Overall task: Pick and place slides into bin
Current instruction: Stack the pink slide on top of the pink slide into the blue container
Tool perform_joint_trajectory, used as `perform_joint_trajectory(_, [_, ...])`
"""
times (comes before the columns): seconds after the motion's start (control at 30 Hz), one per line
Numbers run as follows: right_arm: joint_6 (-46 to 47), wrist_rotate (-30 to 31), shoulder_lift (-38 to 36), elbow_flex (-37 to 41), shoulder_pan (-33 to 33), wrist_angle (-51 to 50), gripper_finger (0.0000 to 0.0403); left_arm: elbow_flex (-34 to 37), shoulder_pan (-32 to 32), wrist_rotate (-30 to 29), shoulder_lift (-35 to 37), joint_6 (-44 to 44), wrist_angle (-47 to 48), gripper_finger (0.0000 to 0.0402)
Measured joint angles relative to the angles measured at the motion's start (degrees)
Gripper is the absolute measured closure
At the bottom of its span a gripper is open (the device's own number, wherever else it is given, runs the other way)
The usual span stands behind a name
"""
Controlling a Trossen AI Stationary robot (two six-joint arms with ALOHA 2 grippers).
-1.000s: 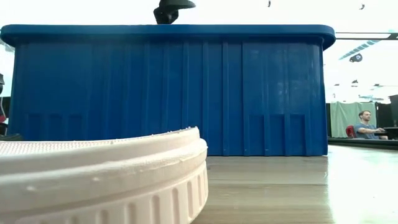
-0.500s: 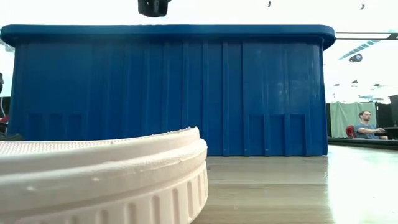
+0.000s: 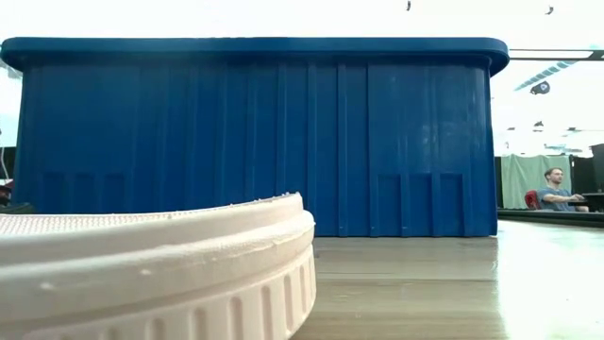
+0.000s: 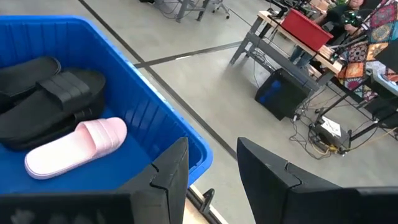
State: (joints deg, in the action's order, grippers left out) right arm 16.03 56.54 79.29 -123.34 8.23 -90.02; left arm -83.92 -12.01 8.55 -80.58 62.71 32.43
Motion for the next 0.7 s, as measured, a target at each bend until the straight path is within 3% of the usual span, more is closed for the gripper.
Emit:
perform_joint_trajectory(0.33, [-0.2,0.0,0.0,0.9,0.0,0.0,0.0275,0.0,-6.3,-2.2,-0.7,9.1,-0.3,0.0154])
perform_joint_trajectory(0.7, [-0.2,-0.1,-0.1,1.6,0.0,0.0,0.0275,0.0,-15.3,-2.2,-2.1,24.8,-0.4,0.0154])
